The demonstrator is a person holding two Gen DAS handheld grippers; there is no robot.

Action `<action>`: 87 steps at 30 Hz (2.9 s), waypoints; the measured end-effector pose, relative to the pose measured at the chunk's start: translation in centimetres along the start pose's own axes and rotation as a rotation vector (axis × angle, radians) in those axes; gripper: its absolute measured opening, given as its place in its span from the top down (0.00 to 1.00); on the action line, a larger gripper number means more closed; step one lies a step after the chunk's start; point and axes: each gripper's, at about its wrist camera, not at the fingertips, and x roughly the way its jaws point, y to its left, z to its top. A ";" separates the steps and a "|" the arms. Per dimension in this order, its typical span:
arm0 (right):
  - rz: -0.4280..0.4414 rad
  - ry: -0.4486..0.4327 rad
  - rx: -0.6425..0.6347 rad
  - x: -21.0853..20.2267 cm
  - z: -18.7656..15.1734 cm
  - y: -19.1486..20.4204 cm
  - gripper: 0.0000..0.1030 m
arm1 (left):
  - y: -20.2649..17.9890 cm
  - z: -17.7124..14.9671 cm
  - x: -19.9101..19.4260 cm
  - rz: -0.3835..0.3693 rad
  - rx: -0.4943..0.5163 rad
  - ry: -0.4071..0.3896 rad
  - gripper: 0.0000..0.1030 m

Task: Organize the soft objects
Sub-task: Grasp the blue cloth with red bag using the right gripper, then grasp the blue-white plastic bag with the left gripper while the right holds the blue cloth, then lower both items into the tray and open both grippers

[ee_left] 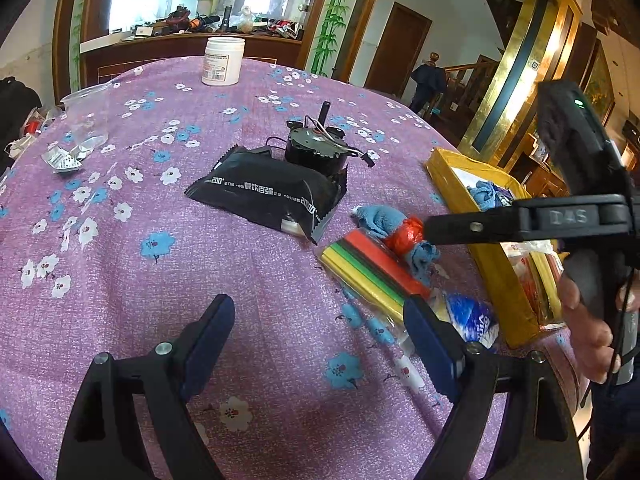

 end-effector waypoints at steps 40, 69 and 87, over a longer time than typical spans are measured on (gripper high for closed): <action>0.100 -0.307 0.125 -12.6 -14.6 -4.3 0.66 | -12.2 -3.9 -1.2 -0.138 0.732 0.103 0.17; 0.005 -0.362 0.243 -14.7 -13.7 -9.7 0.66 | -14.7 1.9 1.9 -0.222 0.475 0.123 0.53; -0.174 -0.337 0.384 -14.4 -8.8 -18.3 0.66 | -24.1 7.6 12.0 -0.230 0.478 0.214 0.52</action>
